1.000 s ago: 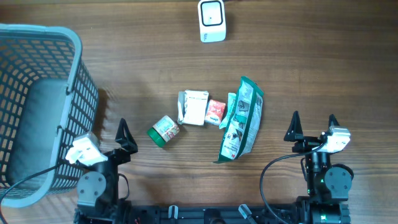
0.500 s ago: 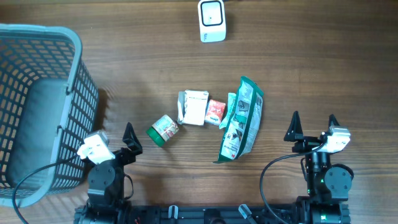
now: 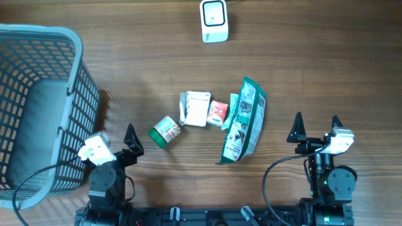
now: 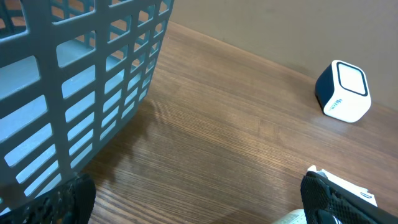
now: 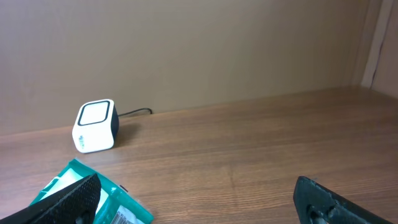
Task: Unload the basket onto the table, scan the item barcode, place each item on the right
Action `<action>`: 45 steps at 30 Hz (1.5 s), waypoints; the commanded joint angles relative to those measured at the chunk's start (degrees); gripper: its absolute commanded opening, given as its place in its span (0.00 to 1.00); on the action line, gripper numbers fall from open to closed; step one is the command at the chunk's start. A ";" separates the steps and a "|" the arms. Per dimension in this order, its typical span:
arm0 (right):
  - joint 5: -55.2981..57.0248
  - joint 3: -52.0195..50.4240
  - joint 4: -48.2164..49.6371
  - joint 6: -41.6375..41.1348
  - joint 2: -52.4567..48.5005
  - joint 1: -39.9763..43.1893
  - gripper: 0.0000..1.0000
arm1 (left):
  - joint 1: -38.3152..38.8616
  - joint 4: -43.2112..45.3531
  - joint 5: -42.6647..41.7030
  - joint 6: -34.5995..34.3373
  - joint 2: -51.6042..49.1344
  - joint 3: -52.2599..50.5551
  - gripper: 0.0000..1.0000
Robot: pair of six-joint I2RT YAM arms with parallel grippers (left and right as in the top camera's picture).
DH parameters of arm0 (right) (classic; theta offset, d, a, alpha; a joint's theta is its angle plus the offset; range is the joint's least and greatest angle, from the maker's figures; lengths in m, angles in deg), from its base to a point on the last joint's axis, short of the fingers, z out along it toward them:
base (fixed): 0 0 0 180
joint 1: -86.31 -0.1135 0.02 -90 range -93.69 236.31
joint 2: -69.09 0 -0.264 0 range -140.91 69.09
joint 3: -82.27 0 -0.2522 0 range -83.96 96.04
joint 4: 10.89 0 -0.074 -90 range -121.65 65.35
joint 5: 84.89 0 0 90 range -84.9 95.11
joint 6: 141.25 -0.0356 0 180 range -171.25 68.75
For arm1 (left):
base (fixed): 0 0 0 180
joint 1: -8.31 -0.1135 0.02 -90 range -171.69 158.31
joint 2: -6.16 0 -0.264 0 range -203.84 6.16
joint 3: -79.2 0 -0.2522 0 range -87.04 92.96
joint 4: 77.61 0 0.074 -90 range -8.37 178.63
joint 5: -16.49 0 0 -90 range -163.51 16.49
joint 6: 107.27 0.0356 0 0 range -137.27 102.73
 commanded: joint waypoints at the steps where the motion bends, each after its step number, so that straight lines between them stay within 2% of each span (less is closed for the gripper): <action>1: -6.23 -0.07 0.13 -7.52 0.31 0.17 1.00 | 0.07 0.28 0.33 -0.72 0.46 -0.22 1.00; 2: -10.34 -0.04 0.59 -13.88 0.31 0.17 1.00 | 0.07 0.28 0.33 -0.70 0.46 -0.22 1.00; 3: -17.90 -0.04 1.25 -23.58 0.28 0.17 1.00 | 0.07 0.28 0.33 -0.70 0.46 -0.22 1.00; 8: -46.01 -0.04 1.62 -43.08 0.24 0.17 1.00 | 0.07 0.28 0.33 -0.70 0.46 -0.22 1.00; 11: -46.93 -0.04 1.70 -52.11 0.24 0.17 1.00 | 0.07 0.28 0.33 -0.72 0.46 -0.22 1.00; 13: -50.75 0.46 5.99 -53.05 0.24 0.17 1.00 | 0.07 0.28 0.33 -0.70 0.46 -0.22 1.00; 15: -49.44 3.72 5.01 -56.26 0.07 0.17 0.99 | 0.07 0.28 0.33 -0.72 0.46 -0.22 1.00; 16: -46.73 7.43 -0.46 -56.17 -0.79 0.17 1.00 | 0.07 0.28 0.35 -0.70 0.46 -0.22 1.00; 17: -39.65 15.58 -15.19 -50.62 -4.26 0.17 0.99 | 0.07 0.28 0.33 -0.70 0.46 -0.22 1.00; 18: -33.07 22.38 -25.46 -45.40 -8.94 0.17 1.00 | 0.07 0.28 0.33 -0.70 0.46 -0.22 1.00; 19: -28.72 27.17 -30.80 -42.99 -13.49 0.17 1.00 | 0.07 0.28 0.33 -0.72 0.46 -0.22 1.00; 24: -18.40 53.68 -50.66 -33.03 -49.13 -1.05 1.00 | 0.07 0.28 0.33 -0.70 0.46 -0.22 1.00; 26: -11.58 64.72 -60.89 -32.74 -63.34 -5.40 1.00 | 0.07 0.28 0.33 -0.70 0.46 -0.22 1.00; 28: -3.56 75.93 -70.36 -35.08 -76.61 -14.05 1.00 | 0.07 0.28 0.33 -0.70 0.46 -0.22 1.00; 31: -3.39 80.96 -70.03 -36.09 -86.49 -23.50 1.00 | 0.07 0.28 0.33 -0.70 0.46 -0.22 1.00; 35: 1.97 80.96 -67.34 -45.27 -94.66 -32.65 0.99 | 0.07 0.28 0.33 -0.72 0.46 -0.22 1.00; 38: 5.75 80.96 -67.06 -50.31 -101.72 -36.85 1.00 | 0.07 0.28 0.33 -0.70 0.46 -0.22 1.00; 41: 6.34 80.96 -67.84 -50.31 -107.49 -37.20 0.99 | 0.07 0.28 0.33 -0.72 0.46 -0.22 1.00; 42: 6.58 80.96 -68.13 -50.42 -108.85 -37.20 0.96 | 0.07 0.28 0.33 -0.70 0.46 -0.22 1.00; 44: 6.91 80.94 -68.72 -50.47 -110.49 -37.20 0.53 | 0.07 0.28 0.33 -0.70 0.46 -0.22 1.00; 45: 6.88 80.98 -68.96 -50.47 -110.40 -37.20 0.38 | 0.07 0.28 0.33 -0.72 0.46 -0.22 1.00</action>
